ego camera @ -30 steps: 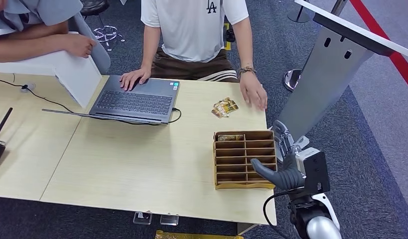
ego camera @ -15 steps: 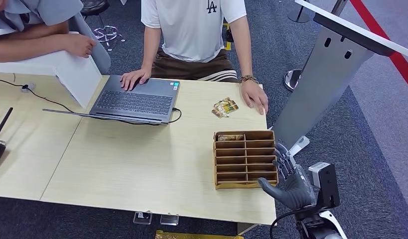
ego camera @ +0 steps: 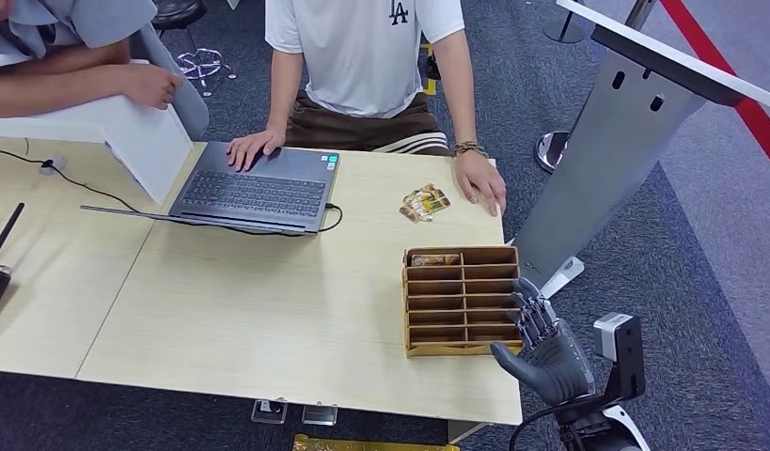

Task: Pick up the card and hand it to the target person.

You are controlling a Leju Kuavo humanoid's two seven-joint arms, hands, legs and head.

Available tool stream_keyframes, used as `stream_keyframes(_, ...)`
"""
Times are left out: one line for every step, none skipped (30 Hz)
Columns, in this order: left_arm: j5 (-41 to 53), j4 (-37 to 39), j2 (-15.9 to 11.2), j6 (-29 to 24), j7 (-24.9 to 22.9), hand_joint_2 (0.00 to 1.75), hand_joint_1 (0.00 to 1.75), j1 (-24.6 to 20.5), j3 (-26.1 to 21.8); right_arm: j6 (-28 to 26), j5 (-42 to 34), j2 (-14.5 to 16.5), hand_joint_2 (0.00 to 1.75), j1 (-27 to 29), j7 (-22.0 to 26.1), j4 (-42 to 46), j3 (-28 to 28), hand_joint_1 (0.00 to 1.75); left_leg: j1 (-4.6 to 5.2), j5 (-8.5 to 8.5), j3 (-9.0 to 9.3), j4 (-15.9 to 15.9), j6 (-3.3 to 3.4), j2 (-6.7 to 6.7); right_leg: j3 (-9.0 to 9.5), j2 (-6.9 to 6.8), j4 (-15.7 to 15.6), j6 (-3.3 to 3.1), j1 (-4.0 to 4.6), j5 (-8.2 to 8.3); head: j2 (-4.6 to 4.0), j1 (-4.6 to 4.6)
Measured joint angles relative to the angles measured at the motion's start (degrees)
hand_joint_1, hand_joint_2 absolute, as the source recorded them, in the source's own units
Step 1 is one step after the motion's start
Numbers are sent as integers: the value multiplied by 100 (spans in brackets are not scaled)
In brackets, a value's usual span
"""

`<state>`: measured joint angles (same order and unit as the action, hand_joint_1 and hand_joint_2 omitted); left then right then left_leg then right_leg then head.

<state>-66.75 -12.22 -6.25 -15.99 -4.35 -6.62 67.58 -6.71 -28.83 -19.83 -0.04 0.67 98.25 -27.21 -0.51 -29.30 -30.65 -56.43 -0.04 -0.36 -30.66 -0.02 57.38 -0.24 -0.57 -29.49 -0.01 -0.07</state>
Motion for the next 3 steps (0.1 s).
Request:
stream_keyframes(0, 0, 0, -1, -9, 0, 0, 0, 0, -10, -2, -7, 175, 0, 4, 0, -4, 0, 0, 0, 0, 0, 0, 0, 0, 0, 0, 0, 0, 0, -1, -1)
stream_keyframes(0, 0, 0, -1, -19, 0, 0, 0, 0, -19, -4, -14, 175, 0, 7, 0, -7, 0, 0, 0, 0, 0, 0, 0, 0, 0, 0, 0, 0, 0, -1, -1)
stream_keyframes(0, 0, 0, -1, -23, 0, 0, 0, 0, -23, -5, -17, 175, 0, 8, 0, -9, 0, 0, 0, 0, 0, 0, 0, 0, 0, 0, 0, 0, 0, -1, -1)
